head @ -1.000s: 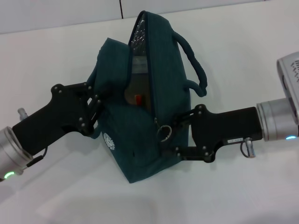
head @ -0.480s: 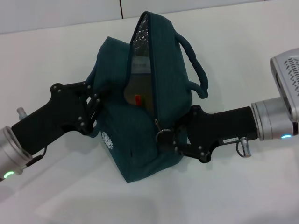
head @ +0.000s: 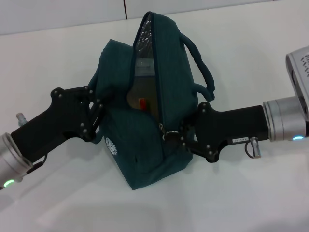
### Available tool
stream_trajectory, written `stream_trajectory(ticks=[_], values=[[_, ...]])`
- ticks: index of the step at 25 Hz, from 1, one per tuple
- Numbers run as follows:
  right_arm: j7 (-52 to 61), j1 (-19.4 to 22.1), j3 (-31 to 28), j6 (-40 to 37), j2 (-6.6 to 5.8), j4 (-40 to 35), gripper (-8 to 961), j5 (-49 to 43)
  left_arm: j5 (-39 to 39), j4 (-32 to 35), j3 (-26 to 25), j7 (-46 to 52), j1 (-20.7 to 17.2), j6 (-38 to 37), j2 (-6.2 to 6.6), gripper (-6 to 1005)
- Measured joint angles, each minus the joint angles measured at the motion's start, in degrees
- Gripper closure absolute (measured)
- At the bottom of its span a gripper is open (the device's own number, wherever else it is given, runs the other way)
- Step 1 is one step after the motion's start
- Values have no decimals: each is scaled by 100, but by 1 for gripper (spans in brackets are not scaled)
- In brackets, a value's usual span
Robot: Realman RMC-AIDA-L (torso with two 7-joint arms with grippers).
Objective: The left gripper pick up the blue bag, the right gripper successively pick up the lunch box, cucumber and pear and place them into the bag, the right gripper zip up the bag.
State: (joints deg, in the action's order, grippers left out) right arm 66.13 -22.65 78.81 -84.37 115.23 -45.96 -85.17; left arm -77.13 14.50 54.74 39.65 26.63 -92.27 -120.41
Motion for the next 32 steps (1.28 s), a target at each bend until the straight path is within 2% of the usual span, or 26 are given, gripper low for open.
stream_trajectory(ticks=[10, 18, 23, 28, 32], values=[[-8, 38, -515, -818, -15, -5, 935, -20, 255, -108, 3, 32, -4, -38, 15, 920], [-13, 7, -578, -941, -2, -55, 936, 6, 254, -138, 155, 61, -61, -365, 37, 914], [-108, -50, -543, -917, 7, -52, 936, 114, 252, -141, 310, 85, -109, -662, 44, 732], [-213, -94, -539, -910, 7, -33, 936, 159, 266, -205, 310, 156, -116, -663, 50, 505], [-272, -130, -490, -927, 7, -34, 936, 160, 318, -148, 256, 440, -88, -622, 57, 434]])
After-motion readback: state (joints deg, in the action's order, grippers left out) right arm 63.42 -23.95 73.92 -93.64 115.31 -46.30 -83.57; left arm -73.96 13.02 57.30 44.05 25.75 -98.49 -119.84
